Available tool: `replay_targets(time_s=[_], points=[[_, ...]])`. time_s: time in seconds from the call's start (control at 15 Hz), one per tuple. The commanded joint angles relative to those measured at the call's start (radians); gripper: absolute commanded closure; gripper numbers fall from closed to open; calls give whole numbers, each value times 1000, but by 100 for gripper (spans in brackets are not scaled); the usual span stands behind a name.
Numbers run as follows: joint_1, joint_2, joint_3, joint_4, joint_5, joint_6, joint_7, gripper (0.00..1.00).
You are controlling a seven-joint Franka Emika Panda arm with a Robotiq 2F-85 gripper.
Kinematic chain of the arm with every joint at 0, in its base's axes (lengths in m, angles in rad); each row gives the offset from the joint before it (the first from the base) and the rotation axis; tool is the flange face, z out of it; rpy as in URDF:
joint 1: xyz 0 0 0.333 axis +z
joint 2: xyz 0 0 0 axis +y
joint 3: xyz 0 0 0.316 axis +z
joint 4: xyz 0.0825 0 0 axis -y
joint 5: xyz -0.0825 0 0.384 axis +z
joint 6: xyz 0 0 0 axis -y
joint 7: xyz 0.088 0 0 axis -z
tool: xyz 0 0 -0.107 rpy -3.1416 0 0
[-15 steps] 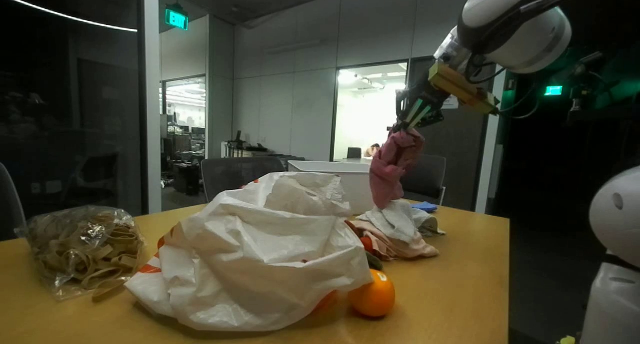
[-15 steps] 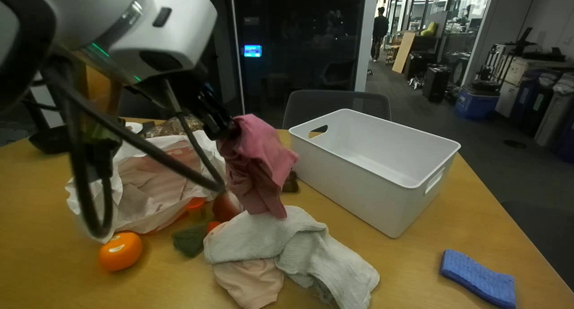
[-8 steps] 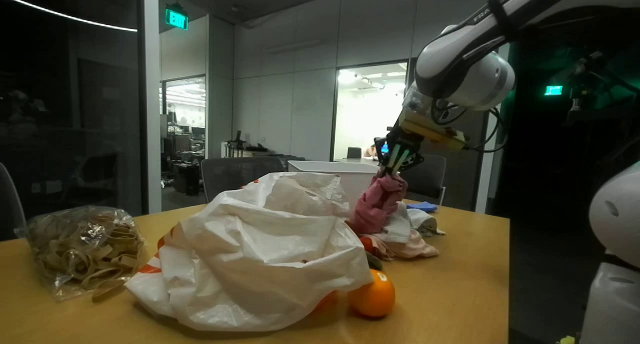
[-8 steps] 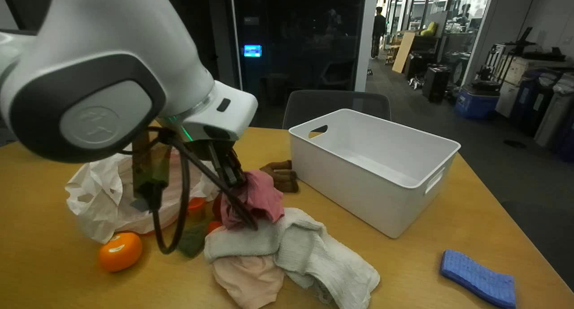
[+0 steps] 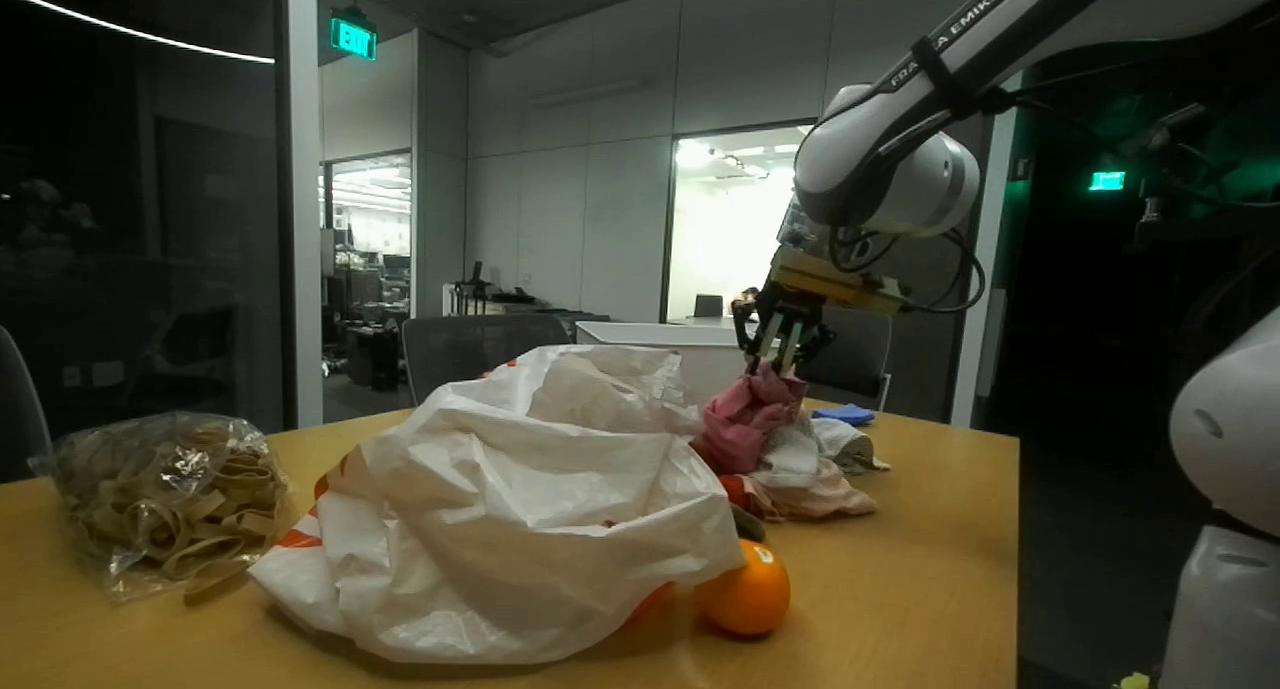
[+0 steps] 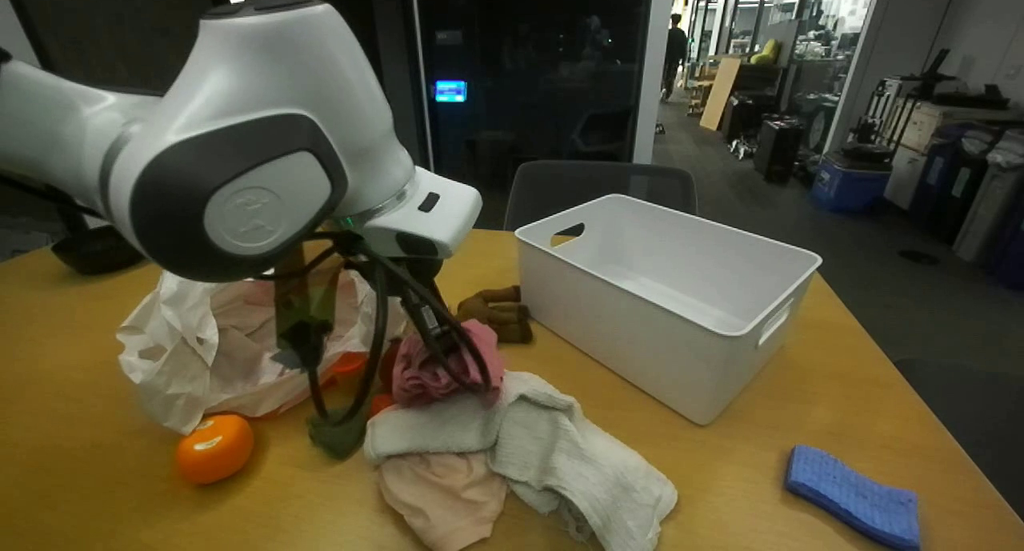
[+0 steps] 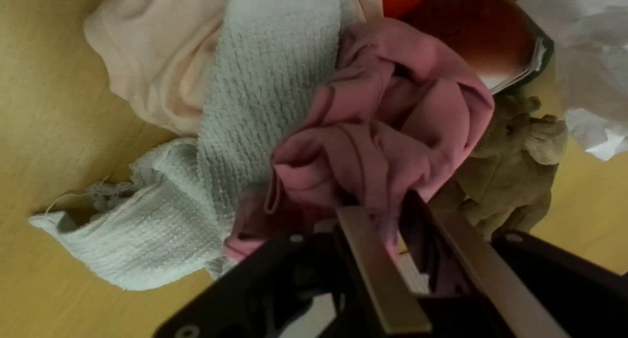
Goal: Remove the items from the plastic bag and put them on the table
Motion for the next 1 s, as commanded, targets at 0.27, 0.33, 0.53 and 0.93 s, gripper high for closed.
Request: replay_targets(time_s=[0.27, 0.33, 0.53, 0.93], points=[[-44, -177, 77, -20, -220, -151, 58, 9], [-8, -185, 70, -8, -204, -197, 25, 1], [80, -267, 91, 37, -188, -363, -10, 0], [130, -330, 118, 49, -195, -442, 13, 0]])
